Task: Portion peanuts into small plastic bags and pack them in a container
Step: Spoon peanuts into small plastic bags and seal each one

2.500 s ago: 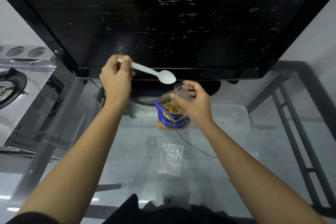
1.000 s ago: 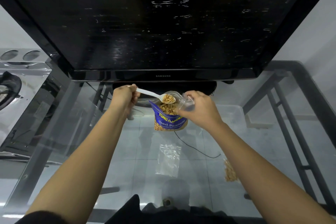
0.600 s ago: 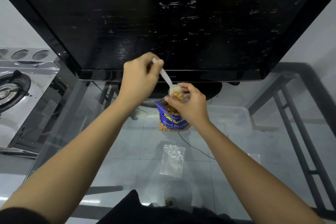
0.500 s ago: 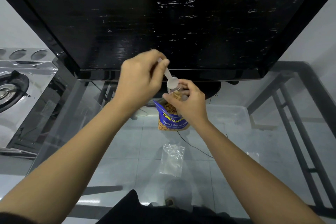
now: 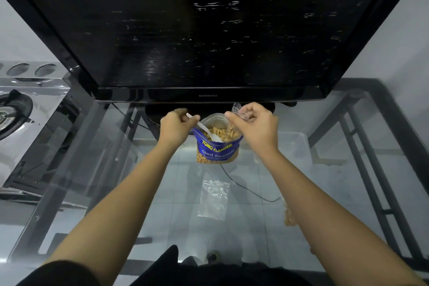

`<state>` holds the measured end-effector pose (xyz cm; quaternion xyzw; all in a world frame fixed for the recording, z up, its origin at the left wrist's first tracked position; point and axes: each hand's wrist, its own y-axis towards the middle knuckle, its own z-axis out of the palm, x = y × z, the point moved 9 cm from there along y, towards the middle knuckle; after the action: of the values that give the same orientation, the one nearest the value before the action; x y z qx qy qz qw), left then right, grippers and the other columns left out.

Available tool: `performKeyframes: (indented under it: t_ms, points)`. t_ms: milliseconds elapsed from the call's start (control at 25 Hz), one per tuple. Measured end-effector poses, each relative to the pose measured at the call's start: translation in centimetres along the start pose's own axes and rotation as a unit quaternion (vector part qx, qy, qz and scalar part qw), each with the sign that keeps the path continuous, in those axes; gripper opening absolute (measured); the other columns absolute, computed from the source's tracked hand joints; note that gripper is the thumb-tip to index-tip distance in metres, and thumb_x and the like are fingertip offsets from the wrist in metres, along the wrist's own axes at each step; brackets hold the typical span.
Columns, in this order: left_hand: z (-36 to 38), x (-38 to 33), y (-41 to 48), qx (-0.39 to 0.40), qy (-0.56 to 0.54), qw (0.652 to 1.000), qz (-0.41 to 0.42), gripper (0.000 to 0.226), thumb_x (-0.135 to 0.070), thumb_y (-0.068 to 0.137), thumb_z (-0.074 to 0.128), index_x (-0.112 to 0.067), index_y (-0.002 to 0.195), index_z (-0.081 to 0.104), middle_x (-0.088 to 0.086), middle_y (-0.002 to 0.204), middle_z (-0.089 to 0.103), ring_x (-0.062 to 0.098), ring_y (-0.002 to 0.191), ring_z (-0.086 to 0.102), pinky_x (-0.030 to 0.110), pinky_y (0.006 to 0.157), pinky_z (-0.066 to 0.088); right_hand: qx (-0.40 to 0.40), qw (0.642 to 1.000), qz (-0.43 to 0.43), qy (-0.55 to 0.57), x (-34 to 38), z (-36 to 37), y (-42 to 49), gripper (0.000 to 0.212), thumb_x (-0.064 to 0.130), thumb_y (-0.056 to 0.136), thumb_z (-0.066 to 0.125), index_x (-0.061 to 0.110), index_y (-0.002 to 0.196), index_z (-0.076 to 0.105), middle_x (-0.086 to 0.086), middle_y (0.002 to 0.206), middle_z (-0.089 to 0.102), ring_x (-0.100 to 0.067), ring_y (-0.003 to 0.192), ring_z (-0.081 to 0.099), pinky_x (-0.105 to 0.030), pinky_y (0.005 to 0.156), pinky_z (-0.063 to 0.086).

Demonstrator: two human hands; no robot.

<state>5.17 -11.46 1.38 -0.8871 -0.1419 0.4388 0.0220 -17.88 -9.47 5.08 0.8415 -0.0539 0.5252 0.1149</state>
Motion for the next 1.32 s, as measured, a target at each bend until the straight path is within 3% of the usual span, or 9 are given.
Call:
performKeyframes:
  t_ms: [120,200,320,440,600,680,960,1160,1320]
  points:
    - [-1.6,-3.3,-3.3,-0.124,-0.001,0.984,0.125,0.053,-0.023,0.088,0.061,-0.008,0.136,0.043,0.012,0.124,0.049,0.013,0.099,0.053,0.024,0.087,0.045,-0.009,1.000,0.001,0.026,-0.3,-1.1,-0.5,0.028,0.041,0.069,0.078,0.020,0.073,0.060,0.010,0.062,0.060,-0.004,0.059,0.056,-0.020,0.057,0.046]
    - [1.2,-5.1,-6.3,-0.050,-0.037,0.980,0.190,0.040,-0.017,0.085,0.060,-0.012,0.125,0.056,0.002,0.110,0.061,0.000,0.086,0.056,0.017,0.079,0.049,-0.010,0.999,0.005,0.040,-0.7,-1.8,-0.9,0.028,0.039,0.070,0.079,0.019,0.072,0.059,0.007,0.062,0.060,-0.006,0.058,0.057,-0.020,0.055,0.046]
    - [7.0,-4.0,-8.9,0.099,-0.137,0.978,0.120,0.042,-0.024,0.078,0.073,-0.015,0.117,0.060,-0.010,0.091,0.066,-0.009,0.079,0.062,0.011,0.077,0.052,-0.002,0.997,0.035,0.072,-1.8,-2.9,-1.9,0.030,0.040,0.069,0.080,0.018,0.074,0.060,0.001,0.066,0.066,-0.013,0.062,0.063,-0.023,0.058,0.049]
    - [11.0,-1.9,-9.7,0.137,-0.192,0.970,0.063,0.017,-0.015,0.082,0.069,-0.014,0.099,0.067,0.000,0.081,0.070,0.004,0.075,0.065,0.026,0.078,0.056,0.047,0.992,0.082,0.080,-5.0,-3.8,-2.9,0.030,0.042,0.069,0.078,0.023,0.084,0.061,0.004,0.080,0.067,-0.008,0.073,0.065,-0.018,0.066,0.051]
    - [16.0,2.1,-12.4,0.209,-0.235,0.947,-0.062,0.010,-0.011,0.088,0.061,-0.006,0.093,0.068,0.008,0.079,0.066,0.012,0.070,0.061,0.018,0.065,0.049,0.168,0.967,0.170,0.084,-11.7,-4.2,-5.3,0.023,0.030,0.085,0.066,0.017,0.102,0.062,-0.003,0.094,0.067,-0.013,0.080,0.066,-0.037,0.084,0.057]
    - [18.6,4.1,-14.1,0.243,-0.248,0.929,-0.126,0.008,-0.010,0.088,0.060,-0.005,0.090,0.066,0.009,0.077,0.065,0.012,0.067,0.061,0.016,0.060,0.048,0.173,0.969,0.178,0.020,-14.8,-5.3,-6.4,0.017,0.024,0.086,0.065,0.013,0.100,0.067,-0.007,0.095,0.070,-0.016,0.080,0.067,-0.030,0.082,0.056]
    - [23.4,6.8,-17.1,0.251,-0.077,0.956,-0.129,0.021,-0.017,0.082,0.069,-0.007,0.065,0.063,0.005,0.061,0.062,0.014,0.058,0.057,0.024,0.063,0.052,0.165,0.945,0.174,-0.222,-21.1,-6.5,-9.1,0.012,0.014,0.083,0.066,0.011,0.092,0.073,-0.007,0.095,0.073,-0.020,0.087,0.067,-0.024,0.075,0.052]
    - [23.2,5.3,-16.7,0.243,0.075,0.966,-0.047,0.029,-0.031,0.084,0.065,-0.003,0.074,0.065,0.005,0.067,0.062,0.015,0.065,0.056,0.023,0.061,0.045,0.180,0.930,0.144,-0.286,-20.6,-5.6,-9.1,0.023,0.020,0.082,0.065,0.012,0.103,0.066,-0.005,0.104,0.065,-0.022,0.089,0.062,-0.028,0.073,0.051]
    - [17.6,5.6,-14.1,0.104,0.105,0.989,0.011,0.026,-0.027,0.088,0.059,-0.003,0.087,0.068,0.014,0.080,0.069,0.026,0.076,0.062,0.024,0.066,0.041,0.184,0.942,0.041,-0.276,-17.2,-3.5,-8.0,0.032,0.028,0.084,0.060,0.012,0.112,0.062,-0.005,0.108,0.058,-0.023,0.093,0.059,-0.025,0.074,0.044]
